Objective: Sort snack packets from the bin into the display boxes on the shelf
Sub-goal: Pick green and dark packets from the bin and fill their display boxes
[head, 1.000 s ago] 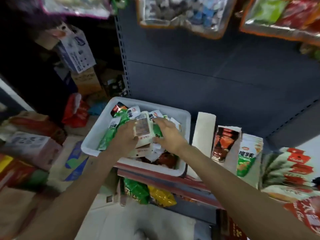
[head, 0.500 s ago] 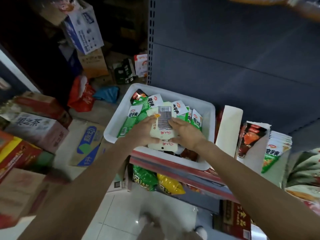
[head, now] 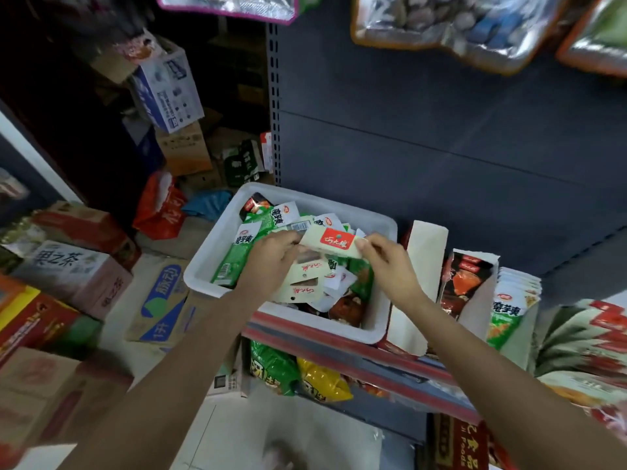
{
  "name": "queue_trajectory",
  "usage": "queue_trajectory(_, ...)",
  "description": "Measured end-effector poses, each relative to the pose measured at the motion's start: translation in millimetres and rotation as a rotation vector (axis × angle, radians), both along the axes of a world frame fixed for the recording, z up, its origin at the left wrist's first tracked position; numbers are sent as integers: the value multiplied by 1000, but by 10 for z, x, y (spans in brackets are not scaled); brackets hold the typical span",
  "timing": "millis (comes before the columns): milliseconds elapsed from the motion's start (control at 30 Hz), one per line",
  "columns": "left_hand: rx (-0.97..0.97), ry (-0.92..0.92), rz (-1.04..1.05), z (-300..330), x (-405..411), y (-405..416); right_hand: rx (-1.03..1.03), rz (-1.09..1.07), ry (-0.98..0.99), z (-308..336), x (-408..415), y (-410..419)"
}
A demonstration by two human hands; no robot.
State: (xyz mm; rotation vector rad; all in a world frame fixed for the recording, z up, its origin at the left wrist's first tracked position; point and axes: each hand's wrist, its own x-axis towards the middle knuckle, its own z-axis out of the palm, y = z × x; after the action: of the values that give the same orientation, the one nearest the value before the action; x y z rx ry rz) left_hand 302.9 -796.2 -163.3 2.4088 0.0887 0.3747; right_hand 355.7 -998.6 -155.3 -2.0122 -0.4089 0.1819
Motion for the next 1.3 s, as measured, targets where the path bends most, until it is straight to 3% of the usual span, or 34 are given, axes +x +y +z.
queue_trajectory(100,6,-73,-48,155,94,-351,319,-130,167,115,33,-307)
queue_trajectory(333,-104,-8,-169,333,296,-1550,389,-206,136,229,50,-1357)
queue_trajectory(733,-269,33,-320,420,465,-3348,310,-352,-47,385,101,-3143)
queue_trajectory(900,-268,65,-314,339,490,-3694,208,-349,-52,351,91,-3543)
queue_trajectory(1067,-150,206,-361,247,517,-3925,24,-367,-82,291,59,-3832)
queue_trajectory(1300,-241,17,-281,324,530,-4051,-72,-317,-153,331,68,-4003)
